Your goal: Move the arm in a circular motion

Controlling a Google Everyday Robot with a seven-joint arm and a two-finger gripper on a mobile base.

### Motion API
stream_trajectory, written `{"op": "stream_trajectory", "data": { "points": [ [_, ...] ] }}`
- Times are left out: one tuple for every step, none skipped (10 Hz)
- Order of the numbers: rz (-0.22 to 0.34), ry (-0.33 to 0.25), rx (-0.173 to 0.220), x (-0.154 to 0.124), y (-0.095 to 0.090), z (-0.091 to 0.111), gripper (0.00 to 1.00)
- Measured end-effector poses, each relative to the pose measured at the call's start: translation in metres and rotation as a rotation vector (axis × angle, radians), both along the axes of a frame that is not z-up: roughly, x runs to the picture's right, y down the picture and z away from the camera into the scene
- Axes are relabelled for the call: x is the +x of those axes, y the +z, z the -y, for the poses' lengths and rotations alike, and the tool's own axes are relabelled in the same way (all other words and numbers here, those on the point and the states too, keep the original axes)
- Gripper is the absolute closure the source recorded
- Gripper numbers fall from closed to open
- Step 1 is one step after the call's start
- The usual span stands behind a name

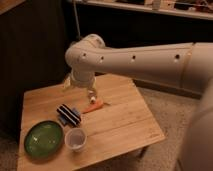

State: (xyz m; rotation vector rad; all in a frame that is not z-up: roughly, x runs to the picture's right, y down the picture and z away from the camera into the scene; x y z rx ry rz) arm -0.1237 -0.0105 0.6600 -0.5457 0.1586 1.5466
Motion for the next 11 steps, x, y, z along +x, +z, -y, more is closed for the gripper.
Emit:
{"op": "stream_trajectory", "data": {
  "points": [
    [-0.016, -0.001, 0.003, 0.004, 0.025, 0.024, 0.20],
    [-0.034, 0.019, 0.004, 0.009, 0.039, 0.037, 0.20],
    [-0.058, 0.048, 0.002, 0.019, 0.052, 0.048, 0.20],
    [-0.102, 0.096, -0.001, 0.035, 0.067, 0.059, 0.20],
    [-0.154, 0.149, -0.005, 0.059, 0.079, 0.066, 0.20],
    [-0.187, 0.176, -0.007, 0.077, 0.083, 0.066, 0.20],
    [-0.227, 0.205, -0.010, 0.098, 0.083, 0.061, 0.20],
    [-0.278, 0.237, -0.012, 0.128, 0.078, 0.050, 0.20],
    [-0.310, 0.258, -0.013, 0.147, 0.073, 0.042, 0.20],
    [-0.340, 0.278, -0.014, 0.164, 0.067, 0.033, 0.20],
    [-0.376, 0.305, -0.014, 0.186, 0.061, 0.024, 0.20]
  ]
}}
